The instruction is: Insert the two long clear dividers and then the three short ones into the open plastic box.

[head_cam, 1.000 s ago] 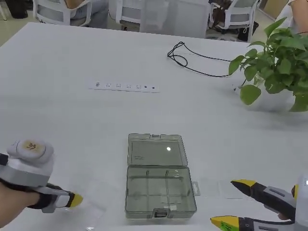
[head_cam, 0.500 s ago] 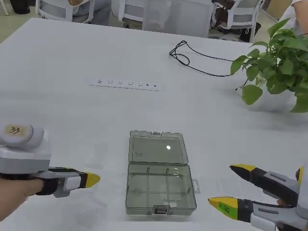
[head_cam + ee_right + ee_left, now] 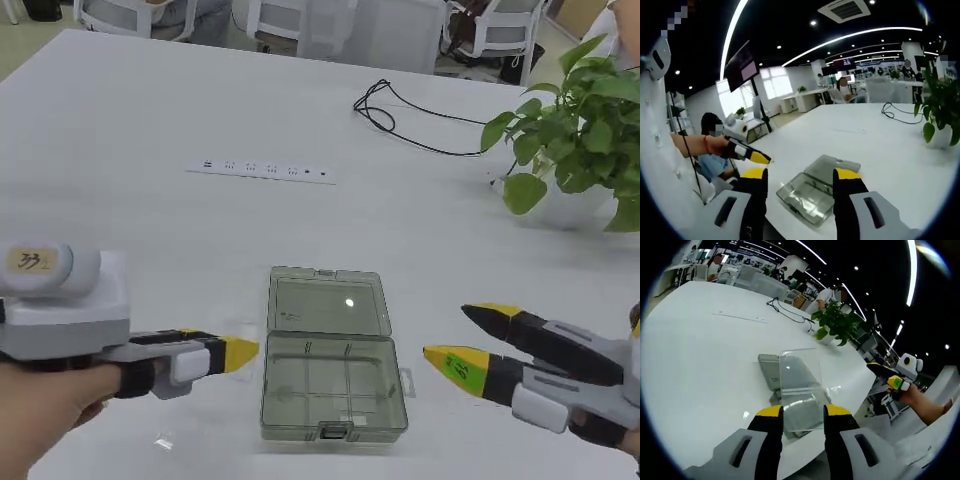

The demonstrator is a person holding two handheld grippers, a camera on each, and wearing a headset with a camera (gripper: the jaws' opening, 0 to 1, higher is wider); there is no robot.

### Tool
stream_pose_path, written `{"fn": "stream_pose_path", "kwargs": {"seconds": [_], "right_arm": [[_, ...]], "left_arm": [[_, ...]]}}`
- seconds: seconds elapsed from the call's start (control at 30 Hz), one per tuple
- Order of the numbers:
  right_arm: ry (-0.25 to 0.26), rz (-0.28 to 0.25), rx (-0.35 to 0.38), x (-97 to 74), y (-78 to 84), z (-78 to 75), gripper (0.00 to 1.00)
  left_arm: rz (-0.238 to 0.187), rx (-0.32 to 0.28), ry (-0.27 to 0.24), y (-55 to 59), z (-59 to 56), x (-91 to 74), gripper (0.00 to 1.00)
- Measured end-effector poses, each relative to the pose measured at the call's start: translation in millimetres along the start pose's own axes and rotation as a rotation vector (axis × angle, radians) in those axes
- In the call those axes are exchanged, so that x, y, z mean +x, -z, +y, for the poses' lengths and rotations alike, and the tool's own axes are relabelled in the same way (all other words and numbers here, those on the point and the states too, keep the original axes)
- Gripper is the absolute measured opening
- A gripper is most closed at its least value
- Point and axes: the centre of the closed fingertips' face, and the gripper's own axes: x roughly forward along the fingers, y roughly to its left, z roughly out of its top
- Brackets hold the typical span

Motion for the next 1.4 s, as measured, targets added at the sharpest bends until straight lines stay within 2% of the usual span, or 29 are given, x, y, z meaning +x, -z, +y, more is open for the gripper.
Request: {"fn": "stream_pose_path", "kwargs": {"seconds": [0.2, 0.3, 0.4, 0.57, 0.73, 1.1, 1.3, 1.4], "right_arm": [[-0.002, -0.005, 0.017, 11.4, -8.9, 17.8, 0.46], [0.014, 0.011, 0.026, 17.4, -2.4, 20.1, 0.43], [0.02, 0.022, 0.06, 23.0, 1.1, 25.1, 0.39], [0.025, 0.029, 0.095, 32.6, 5.3, 31.5, 0.31], [0.028, 0.035, 0.136, 39.3, 10.8, 34.0, 0.24], [0.022, 0.055, 0.194, 51.6, 17.9, 39.8, 0.15], [0.028, 0.06, 0.224, 55.2, 19.4, 39.2, 0.09], [0.044, 0.057, 0.273, 55.6, 19.2, 39.2, 0.08]], "left_arm": [[-0.024, 0.031, 0.042, -3.6, -26.2, 8.2, 0.3], [-0.036, 0.052, 0.057, -4.4, -40.0, 13.1, 0.3], [-0.028, 0.102, 0.06, -2.7, -48.0, 17.2, 0.3], [-0.031, 0.13, 0.072, -3.0, -59.6, 21.8, 0.3], [-0.02, 0.189, 0.086, -2.5, -70.7, 25.6, 0.3], [-0.002, 0.282, 0.098, -1.3, -80.6, 28.8, 0.3], [0.001, 0.302, 0.098, -1.2, -81.1, 28.4, 0.3], [0.0, 0.307, 0.096, -1.1, -80.3, 28.9, 0.3]]}}
